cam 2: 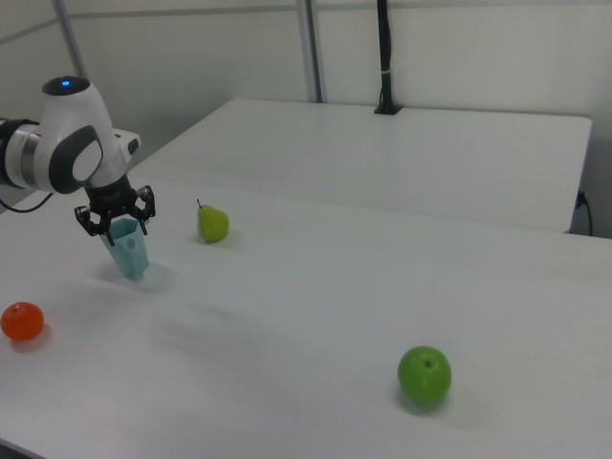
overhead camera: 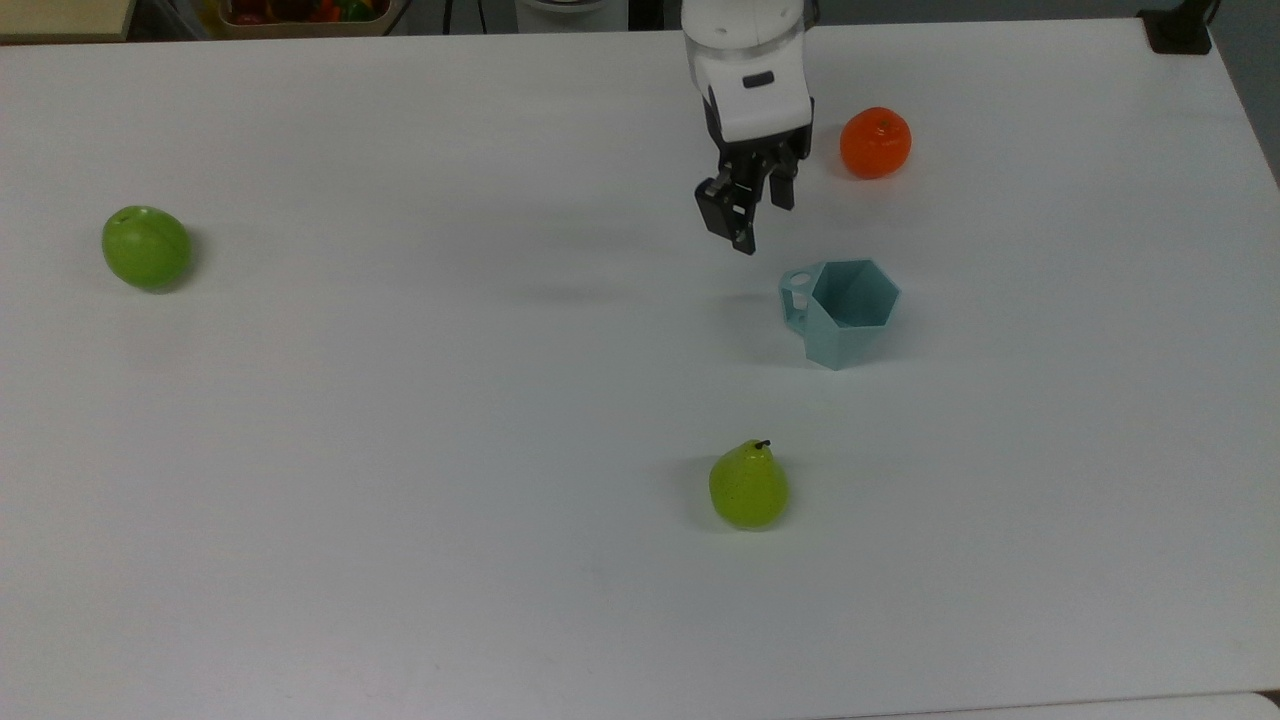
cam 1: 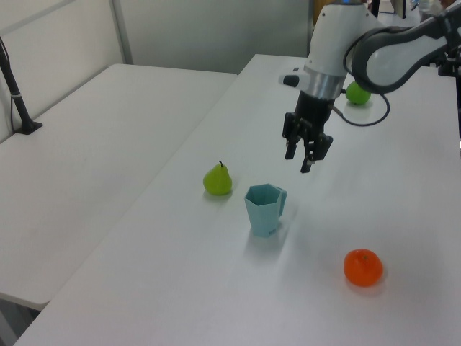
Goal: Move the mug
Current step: 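Move the open gripper down to the rim of the light-blue hexagonal cup, then close the gripper on the cup rim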
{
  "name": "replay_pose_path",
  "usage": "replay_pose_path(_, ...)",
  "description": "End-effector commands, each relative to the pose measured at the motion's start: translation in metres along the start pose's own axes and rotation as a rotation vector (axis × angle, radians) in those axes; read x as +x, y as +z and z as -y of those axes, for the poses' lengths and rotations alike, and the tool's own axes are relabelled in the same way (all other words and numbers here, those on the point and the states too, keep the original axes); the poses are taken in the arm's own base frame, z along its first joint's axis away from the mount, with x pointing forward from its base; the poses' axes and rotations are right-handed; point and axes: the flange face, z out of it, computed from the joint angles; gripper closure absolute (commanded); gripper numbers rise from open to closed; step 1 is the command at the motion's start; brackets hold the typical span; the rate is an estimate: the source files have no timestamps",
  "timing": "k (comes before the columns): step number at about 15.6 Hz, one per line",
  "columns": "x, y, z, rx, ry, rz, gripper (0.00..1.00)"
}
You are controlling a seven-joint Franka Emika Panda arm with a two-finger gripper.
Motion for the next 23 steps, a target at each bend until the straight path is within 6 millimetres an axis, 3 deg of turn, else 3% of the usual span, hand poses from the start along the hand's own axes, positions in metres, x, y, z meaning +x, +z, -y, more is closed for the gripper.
replay_pose_path(1, 0.009, 0.027, 0.007, 0.007, -0.013, -0.022, 0.35)
replay_pose_path(7, 0.024, 0.055, 0.008, -0.014, 0.008, -0.039, 0.38)
replay_pose_path(12, 0.026, 0.067, 0.004, -0.030, 0.026, -0.016, 0.59)
replay_pose_path(18, 0.026, 0.071, 0.002, -0.029, 0.032, -0.010, 0.62)
replay_pose_path(23, 0.024, 0.082, 0.002, -0.028, 0.028, 0.006, 0.59)
